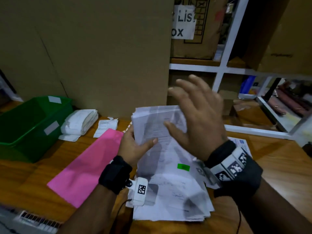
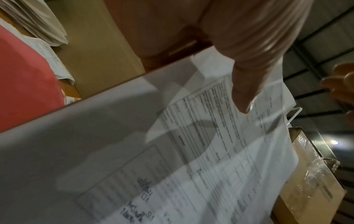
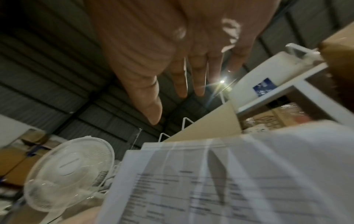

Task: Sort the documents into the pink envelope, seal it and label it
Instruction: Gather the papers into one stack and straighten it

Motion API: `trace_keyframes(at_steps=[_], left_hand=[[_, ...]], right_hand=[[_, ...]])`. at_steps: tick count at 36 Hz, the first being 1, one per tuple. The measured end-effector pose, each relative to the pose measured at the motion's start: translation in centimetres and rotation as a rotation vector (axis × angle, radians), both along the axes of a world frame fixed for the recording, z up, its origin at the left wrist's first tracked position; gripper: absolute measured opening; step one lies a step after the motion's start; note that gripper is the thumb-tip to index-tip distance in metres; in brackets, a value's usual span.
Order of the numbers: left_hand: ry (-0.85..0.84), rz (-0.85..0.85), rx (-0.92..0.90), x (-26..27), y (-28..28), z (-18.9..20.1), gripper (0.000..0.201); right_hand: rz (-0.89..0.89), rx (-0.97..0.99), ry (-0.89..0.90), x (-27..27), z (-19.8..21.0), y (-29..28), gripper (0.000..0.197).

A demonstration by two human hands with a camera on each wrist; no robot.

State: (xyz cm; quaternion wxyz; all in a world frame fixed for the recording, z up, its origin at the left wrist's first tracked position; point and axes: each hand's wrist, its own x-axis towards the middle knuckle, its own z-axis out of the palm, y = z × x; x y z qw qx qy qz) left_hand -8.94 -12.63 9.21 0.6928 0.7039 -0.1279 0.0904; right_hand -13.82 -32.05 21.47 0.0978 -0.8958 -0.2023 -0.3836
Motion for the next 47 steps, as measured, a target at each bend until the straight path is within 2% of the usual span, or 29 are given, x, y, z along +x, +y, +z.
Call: trace_keyframes(at_steps=[6,11,14,17,20,23,25,29,33,36,39,44,47], left_hand=[[-0.032,-0.044,-0.031,-0.4,-0.3,0.2,0.051],[-0.074,-0.032,-0.055,-0.4,-0.5,0.1,0.046],[-0.047,0.02,-0.049,-0.4,-0.6,-0.2,0.032],[0.001,0.026,-0.089,-0.4,-0.6,-0.1,0.041],[0.038,0.027,-0.09,-0.2,-0.4,0.4,0.028],[0.04,0.032,-0.069,-0.2,-0.4,0.4,0.031],[0.024,0.043,-0.065,-0.4,-0.8,0.5,0.035],[-0.001,0.065,-0.054,-0.8,-1.4,0.7,0.027],[-0.003,0.061,-0.082,-1.1,-1.4,0.6,0.033],[-0.011,0.069,-0.102,-1.3,-1.4,0.4,0.027],[-0.01,0.081,-0.125,-1.4,-1.3,0.3,0.026],[0.016,0.055,-0.144,-1.8,-1.1,0.4,0.026],[0.027,0.048,-0.154,-1.9,-1.0,0.4,0.027]], right_hand=[[0.016,-0.132,0.146,0.5,-0.4,2.6,0.091],[0.014,-0.255,0.294,1.1,-1.0,2.8,0.083],[0.023,-0.182,0.262,1.1,-1.6,2.4,0.082],[0.024,-0.142,0.225,1.2,-2.2,1.7,0.075],[-0.04,-0.148,0.279,1.5,-2.0,0.9,0.07],[-0.102,-0.162,0.271,2.1,-1.4,0.2,0.068],[-0.112,-0.165,0.238,2.4,-1.3,0.1,0.072],[-0.073,-0.18,0.191,2.2,-1.8,0.7,0.085],[-0.05,-0.207,0.201,2.1,-2.6,1.2,0.082],[-0.053,-0.195,0.224,2.0,-2.6,1.5,0.087],[-0.042,-0.234,0.241,2.1,-2.8,1.8,0.08],[-0.025,-0.17,0.212,2.4,-3.0,2.0,0.086],[-0.008,-0.165,0.186,2.6,-3.1,2.1,0.08]])
